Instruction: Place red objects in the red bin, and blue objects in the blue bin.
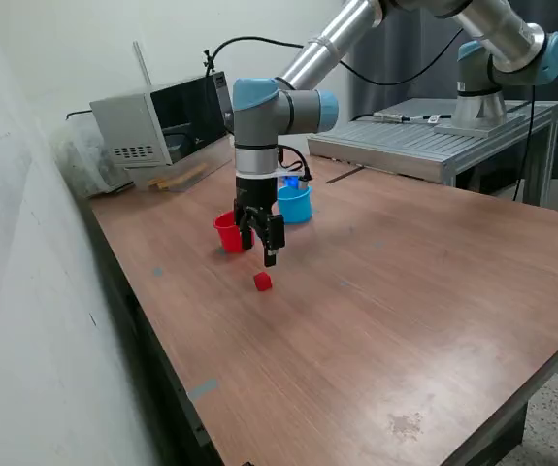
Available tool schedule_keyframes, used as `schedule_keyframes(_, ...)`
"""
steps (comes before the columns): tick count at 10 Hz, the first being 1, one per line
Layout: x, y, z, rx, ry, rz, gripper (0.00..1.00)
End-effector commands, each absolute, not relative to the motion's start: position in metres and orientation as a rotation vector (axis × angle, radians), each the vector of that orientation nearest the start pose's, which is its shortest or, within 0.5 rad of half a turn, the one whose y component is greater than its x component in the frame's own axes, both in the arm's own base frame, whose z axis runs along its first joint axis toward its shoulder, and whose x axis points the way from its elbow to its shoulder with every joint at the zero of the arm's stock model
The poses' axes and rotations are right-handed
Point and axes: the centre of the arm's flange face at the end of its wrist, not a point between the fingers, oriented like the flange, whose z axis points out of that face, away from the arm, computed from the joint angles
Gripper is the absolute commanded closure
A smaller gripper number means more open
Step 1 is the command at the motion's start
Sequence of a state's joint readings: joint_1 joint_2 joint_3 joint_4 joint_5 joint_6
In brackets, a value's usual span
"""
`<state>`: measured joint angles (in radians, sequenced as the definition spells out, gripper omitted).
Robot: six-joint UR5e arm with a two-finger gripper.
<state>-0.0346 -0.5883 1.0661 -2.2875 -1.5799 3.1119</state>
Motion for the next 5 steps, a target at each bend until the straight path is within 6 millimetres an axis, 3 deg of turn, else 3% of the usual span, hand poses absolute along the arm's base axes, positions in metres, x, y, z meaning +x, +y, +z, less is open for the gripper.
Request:
schedule_keyframes(1, -0.832, -0.104, 0.132, -2.290, 2.357, 0.294, 0.00)
schedule_keyframes(5, -0.831, -0.109, 0.115, -2.294, 2.349, 0.276, 0.00)
